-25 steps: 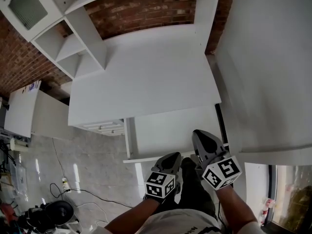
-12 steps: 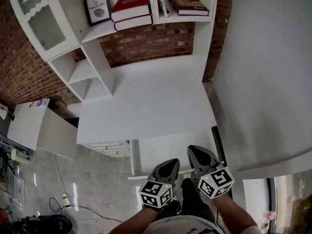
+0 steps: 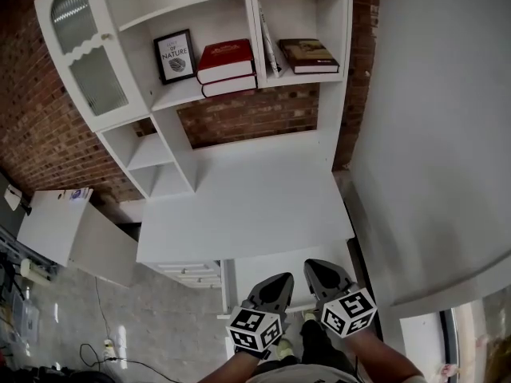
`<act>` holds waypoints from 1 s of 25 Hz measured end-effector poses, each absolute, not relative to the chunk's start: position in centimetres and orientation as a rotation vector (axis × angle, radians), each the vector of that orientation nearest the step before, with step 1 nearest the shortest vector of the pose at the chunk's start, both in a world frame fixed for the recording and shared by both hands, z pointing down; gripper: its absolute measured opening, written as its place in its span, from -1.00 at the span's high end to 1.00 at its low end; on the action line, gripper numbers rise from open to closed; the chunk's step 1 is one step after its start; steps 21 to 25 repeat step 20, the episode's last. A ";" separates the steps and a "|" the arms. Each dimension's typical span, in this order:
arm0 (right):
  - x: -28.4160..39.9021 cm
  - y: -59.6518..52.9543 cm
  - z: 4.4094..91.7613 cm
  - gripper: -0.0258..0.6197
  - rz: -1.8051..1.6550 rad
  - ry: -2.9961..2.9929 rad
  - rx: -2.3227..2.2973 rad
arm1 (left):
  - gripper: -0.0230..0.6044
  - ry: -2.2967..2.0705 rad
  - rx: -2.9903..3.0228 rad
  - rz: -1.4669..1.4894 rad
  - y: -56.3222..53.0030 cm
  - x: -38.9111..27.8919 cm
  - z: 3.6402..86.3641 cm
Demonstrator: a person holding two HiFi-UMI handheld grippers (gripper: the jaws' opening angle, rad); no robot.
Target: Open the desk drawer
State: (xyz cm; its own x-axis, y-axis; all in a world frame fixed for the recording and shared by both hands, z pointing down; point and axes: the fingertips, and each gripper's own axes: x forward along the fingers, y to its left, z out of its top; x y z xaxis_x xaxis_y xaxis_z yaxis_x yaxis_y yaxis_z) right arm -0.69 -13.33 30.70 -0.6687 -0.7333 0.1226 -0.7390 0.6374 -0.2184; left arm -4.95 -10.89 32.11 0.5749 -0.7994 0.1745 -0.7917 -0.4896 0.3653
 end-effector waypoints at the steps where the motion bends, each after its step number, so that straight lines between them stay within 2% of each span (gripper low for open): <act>1: -0.8 -13.3 30.5 0.86 0.393 -2.823 1.267 | 0.89 -1.291 2.407 -0.030 -11.0 -5.1 31.8; 25: -1.3 -14.0 29.7 0.87 0.386 -2.833 1.236 | 0.89 -1.361 2.400 -0.057 -12.8 -6.5 30.5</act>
